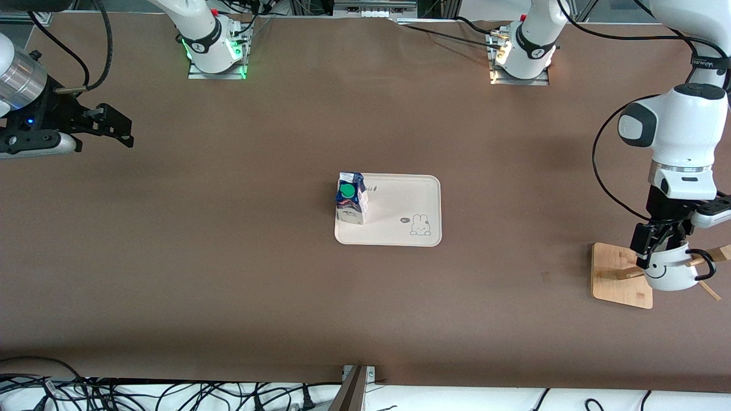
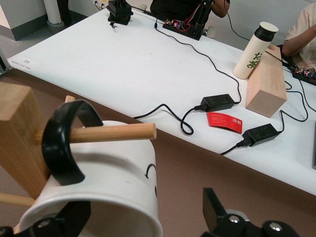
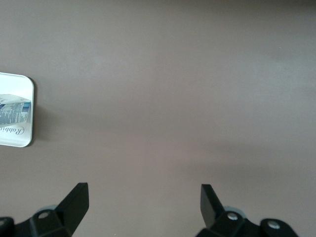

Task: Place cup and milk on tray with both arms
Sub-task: 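Lower the left gripper to the mug rim on the stand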

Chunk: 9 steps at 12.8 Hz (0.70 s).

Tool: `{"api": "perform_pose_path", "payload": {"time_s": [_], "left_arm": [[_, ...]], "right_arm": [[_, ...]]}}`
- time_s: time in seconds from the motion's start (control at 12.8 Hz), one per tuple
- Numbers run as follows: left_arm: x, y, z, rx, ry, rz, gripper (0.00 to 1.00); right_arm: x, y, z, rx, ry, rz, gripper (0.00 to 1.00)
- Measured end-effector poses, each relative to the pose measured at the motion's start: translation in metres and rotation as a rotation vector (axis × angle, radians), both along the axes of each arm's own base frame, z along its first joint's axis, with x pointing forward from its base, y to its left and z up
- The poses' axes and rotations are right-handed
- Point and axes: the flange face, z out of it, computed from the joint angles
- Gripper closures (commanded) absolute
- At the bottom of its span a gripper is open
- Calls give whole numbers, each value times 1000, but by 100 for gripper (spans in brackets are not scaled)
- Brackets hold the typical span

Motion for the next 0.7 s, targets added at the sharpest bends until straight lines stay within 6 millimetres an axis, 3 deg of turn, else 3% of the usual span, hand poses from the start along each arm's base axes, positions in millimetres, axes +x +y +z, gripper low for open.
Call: {"api": "perform_pose_path", "payload": {"time_s": [0.31, 0.55, 0.7], "left_arm": [[3, 0, 2, 2, -6, 0, 2], [8, 0, 6, 9, -17, -5, 50], [8, 0, 5, 31, -13, -25, 75]], "right_arm": [[0, 0, 0, 0, 0, 0, 0], [0, -1, 0, 0, 0, -2, 0], [0, -1, 0, 0, 0, -2, 0]]}}
